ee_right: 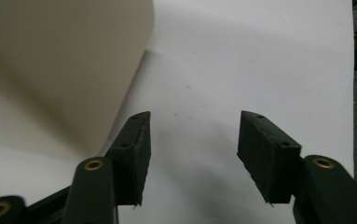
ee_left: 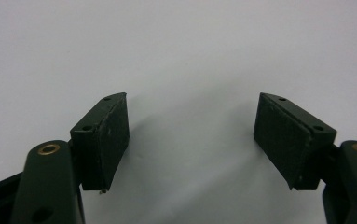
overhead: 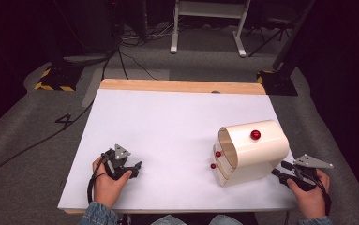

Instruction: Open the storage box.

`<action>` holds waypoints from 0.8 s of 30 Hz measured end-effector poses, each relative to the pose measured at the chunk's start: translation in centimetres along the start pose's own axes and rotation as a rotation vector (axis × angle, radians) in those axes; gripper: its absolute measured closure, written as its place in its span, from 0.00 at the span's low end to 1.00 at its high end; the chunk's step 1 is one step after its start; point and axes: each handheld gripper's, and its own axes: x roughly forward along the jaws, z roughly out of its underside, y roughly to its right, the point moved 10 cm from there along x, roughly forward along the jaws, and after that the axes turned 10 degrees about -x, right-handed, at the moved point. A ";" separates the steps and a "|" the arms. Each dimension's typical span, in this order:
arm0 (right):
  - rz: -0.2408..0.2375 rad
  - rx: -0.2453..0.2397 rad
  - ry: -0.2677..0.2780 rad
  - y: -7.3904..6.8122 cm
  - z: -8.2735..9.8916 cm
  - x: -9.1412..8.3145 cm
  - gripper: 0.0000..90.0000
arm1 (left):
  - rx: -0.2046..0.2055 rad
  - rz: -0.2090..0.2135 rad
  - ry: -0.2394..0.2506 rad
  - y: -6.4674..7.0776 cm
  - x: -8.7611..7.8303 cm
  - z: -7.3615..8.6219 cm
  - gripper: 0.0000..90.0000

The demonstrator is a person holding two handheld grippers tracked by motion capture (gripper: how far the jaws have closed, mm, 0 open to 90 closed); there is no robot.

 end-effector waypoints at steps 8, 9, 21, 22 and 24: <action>-0.108 -0.036 0.027 -3.5 -0.3 -2.4 0.57 | -0.005 0.015 0.000 0.2 0.4 -0.1 0.28; -0.121 -0.041 0.025 -3.9 -0.4 -2.5 0.58 | -0.006 0.015 0.001 0.2 0.4 -0.1 0.28; -0.128 -0.065 0.028 -4.1 -1.1 -1.3 0.57 | -0.001 0.012 0.007 0.2 0.4 -0.1 0.28; -0.114 -0.068 0.029 -3.9 -1.2 -1.2 0.58 | -0.001 0.012 0.007 0.2 0.4 -0.1 0.28; -0.091 -0.065 0.034 -3.6 -1.5 -0.8 0.59 | -0.001 0.012 0.007 0.2 0.4 -0.1 0.28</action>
